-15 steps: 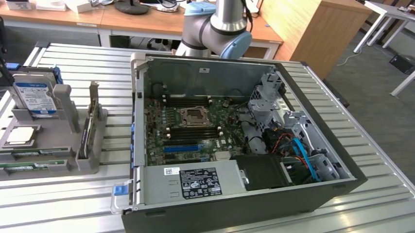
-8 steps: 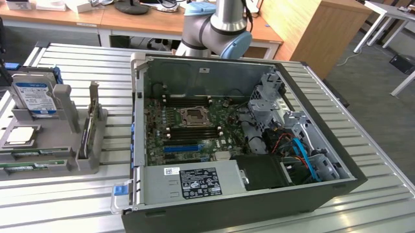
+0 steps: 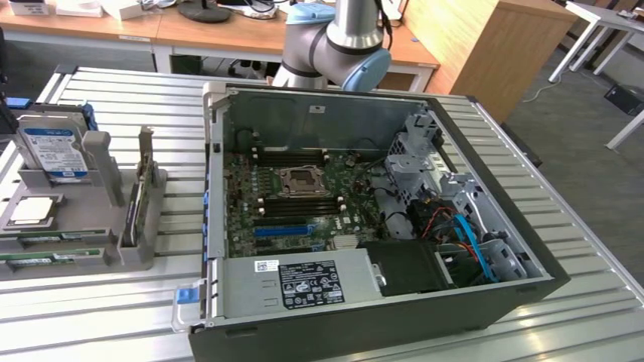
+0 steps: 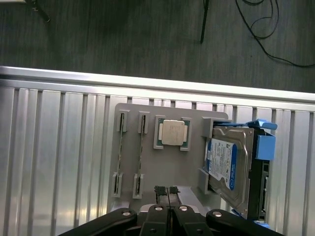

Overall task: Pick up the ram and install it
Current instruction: 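Pick up the ram and move it above insertion slot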

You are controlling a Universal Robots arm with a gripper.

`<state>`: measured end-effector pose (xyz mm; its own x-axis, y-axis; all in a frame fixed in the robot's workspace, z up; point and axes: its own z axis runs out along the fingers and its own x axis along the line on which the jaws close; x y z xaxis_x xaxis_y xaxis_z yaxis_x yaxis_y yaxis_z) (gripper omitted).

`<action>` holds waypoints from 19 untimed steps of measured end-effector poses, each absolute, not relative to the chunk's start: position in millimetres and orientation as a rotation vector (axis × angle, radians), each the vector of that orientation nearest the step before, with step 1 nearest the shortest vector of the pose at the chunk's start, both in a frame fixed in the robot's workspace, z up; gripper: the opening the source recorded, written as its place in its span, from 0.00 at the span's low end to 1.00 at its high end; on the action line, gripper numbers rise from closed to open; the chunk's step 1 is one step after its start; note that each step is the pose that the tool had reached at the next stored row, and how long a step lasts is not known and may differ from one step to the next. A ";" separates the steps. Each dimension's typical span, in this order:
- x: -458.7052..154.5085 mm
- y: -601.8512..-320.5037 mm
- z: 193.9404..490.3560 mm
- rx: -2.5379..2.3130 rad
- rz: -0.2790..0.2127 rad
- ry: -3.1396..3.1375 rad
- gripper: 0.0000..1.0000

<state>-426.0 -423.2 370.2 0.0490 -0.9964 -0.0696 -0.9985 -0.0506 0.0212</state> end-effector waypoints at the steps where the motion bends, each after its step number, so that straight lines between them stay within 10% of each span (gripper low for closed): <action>1: -426.0 -423.2 370.2 -2.251 0.101 2.142 0.11; 19: -426.0 -429.6 370.2 -2.252 0.102 2.141 0.11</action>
